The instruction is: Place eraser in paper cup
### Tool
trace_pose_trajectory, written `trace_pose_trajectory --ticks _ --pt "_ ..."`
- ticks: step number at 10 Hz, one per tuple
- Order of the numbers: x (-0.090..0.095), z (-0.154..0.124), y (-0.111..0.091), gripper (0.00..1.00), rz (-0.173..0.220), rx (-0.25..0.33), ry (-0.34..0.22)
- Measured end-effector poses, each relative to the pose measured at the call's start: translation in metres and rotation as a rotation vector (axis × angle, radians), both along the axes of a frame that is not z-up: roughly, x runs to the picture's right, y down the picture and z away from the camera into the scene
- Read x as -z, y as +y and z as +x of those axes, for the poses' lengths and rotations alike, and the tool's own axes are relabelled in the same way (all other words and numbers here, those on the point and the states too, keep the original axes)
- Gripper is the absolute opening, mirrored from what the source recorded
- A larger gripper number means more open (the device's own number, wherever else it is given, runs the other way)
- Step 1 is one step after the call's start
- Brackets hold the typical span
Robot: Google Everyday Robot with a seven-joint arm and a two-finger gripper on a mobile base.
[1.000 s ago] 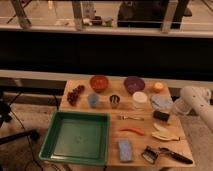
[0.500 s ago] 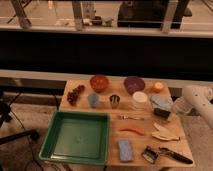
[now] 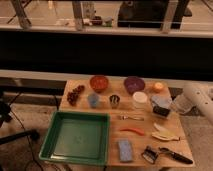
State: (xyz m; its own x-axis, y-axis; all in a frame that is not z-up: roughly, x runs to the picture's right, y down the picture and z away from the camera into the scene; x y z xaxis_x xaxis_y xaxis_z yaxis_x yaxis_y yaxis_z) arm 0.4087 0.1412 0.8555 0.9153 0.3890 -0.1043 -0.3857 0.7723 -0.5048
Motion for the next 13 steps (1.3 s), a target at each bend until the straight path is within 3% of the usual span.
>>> trace_pose_trajectory --ticks 3,9,13 --pt "0.011 -0.010 -0.008 0.00 0.019 0.009 -0.019" --pt "0.039 -0.035 -0.034 0.00 0.102 0.055 -0.068" --pt "0.068 -0.043 -0.056 0.00 0.190 0.058 -0.102"
